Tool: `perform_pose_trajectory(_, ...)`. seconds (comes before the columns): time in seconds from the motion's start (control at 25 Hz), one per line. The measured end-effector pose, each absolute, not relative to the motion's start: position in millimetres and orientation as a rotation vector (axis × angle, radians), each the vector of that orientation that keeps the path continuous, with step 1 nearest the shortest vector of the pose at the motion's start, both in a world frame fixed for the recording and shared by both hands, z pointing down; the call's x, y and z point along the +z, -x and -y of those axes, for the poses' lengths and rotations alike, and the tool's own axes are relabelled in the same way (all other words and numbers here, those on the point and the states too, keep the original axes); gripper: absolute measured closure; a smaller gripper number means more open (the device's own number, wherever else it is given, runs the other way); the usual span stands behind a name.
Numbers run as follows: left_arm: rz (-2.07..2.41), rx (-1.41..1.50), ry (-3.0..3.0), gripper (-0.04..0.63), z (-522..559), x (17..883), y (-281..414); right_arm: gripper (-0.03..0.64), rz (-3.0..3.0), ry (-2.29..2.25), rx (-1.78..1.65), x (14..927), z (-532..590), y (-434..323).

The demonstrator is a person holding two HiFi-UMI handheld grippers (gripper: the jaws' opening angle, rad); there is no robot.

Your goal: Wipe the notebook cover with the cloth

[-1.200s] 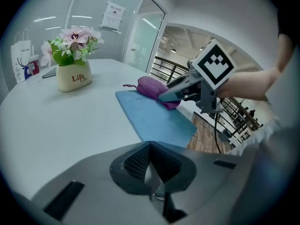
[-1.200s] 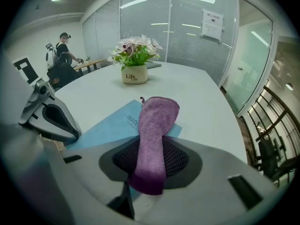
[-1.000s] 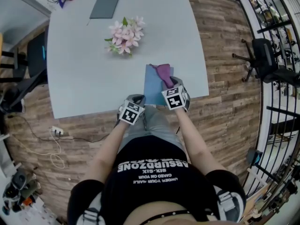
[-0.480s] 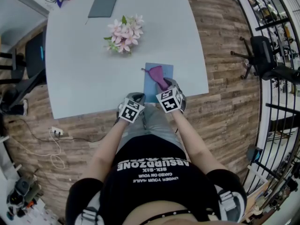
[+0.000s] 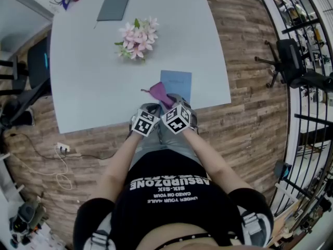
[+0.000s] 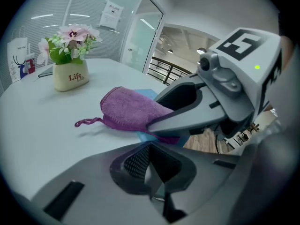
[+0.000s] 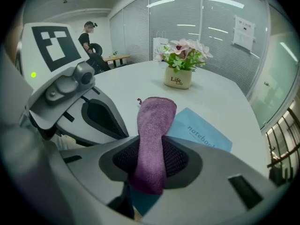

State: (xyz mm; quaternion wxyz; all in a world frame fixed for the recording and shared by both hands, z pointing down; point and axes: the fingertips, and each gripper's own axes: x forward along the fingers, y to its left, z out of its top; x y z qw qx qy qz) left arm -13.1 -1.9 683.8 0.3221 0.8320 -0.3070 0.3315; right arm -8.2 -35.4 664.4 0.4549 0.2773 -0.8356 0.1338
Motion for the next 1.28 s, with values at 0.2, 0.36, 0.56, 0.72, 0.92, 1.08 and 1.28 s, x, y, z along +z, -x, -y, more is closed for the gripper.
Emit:
perform_pose_trajectory(0.2,0.813,0.852,-2.190,0.580,2,684,15,0.479,2.075,-0.655,0.338,663,25,15)
perform_pose_trajectory(0.36,0.810,0.839,-2.191,0.580,2,683,15,0.479,2.084,-0.627,0.413,662,20,11)
perform_pose_trajectory(0.56,0.812,0.835,-2.201,0.580,0,683,15,0.479,2.084,-0.628,0.528,663,9,6)
perform_pose_trajectory(0.72,0.812,0.843,-2.209,0.580,0,683,15,0.479,2.079,-0.641,0.567,664,3,3)
perform_pose_trajectory(0.92,0.810,0.845,-2.211,0.580,0,683,14,0.479,2.087,-0.636,0.563,664,-2,3)
perform_pose_trajectory(1.08,0.805,0.844,-2.213,0.580,1,683,14,0.479,2.092,-0.649,0.572,663,-1,2)
perform_pose_trajectory(1.28,0.792,0.847,-2.218,0.580,0,682,14,0.479,2.071,-0.685,0.582,664,2,-7)
